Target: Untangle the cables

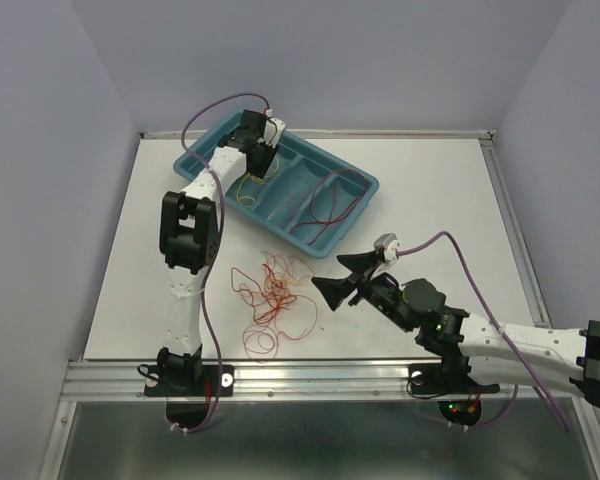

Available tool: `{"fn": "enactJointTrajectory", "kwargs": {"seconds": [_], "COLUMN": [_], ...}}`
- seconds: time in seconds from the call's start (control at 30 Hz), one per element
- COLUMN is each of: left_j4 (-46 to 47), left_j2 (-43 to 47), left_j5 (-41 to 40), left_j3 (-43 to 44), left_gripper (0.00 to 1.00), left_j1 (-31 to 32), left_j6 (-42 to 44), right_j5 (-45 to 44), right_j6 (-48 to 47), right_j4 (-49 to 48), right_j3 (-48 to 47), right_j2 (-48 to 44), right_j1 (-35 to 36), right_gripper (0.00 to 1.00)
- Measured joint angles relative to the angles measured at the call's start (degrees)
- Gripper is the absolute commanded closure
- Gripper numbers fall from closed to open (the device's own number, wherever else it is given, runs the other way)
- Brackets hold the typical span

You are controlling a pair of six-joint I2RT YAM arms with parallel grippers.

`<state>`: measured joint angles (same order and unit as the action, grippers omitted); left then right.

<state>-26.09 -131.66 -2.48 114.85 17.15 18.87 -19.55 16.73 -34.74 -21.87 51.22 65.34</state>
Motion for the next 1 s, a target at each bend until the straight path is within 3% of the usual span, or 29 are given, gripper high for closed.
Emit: {"fn": "enactJointTrajectory", "kwargs": {"seconds": [0.3, 0.43, 0.57, 0.63, 0.8, 0.9, 1.0], "left_j4": [-1.3, -0.8, 0.8, 0.5, 3.6, 5.9, 8.1], "left_j2": [11.7, 17.4, 26.7, 34.5, 51.3, 60.7, 66.3], "left_j5": [0.6, 2.4, 7.4, 10.7, 17.3, 22.0, 26.0], "left_j3": [-0.6, -6.8, -21.4, -32.8, -51.0, -58.5, -60.7], "left_gripper": [0.53, 0.52, 0.44, 0.40, 0.35, 0.33, 0.32], "left_j1": [0.1, 0.1, 0.1, 0.2, 1.2, 2.4, 4.3], "left_j6": [1.4, 2.8, 6.2, 8.4, 11.0, 10.7, 10.4], "right_j5": [0.0, 0.0, -0.5, -0.9, -1.2, -0.8, 0.2], "right_j6": [0.0, 0.0, 0.2, 0.7, 3.0, 3.9, 4.8], "right_j4": [0.0, -0.1, 1.0, 3.5, 14.3, 20.1, 24.3], "right_j3": [0.1, 0.2, -0.6, -2.2, -13.0, -18.3, -19.0], "right_j2": [0.0, 0.3, 4.2, 8.0, 21.0, 26.4, 27.1], "right_j1": [0.0, 0.0, 0.0, 0.0, 0.0, 0.0, 0.0], "right_gripper": [0.05, 0.04, 0.06, 0.08, 0.18, 0.20, 0.17]}}
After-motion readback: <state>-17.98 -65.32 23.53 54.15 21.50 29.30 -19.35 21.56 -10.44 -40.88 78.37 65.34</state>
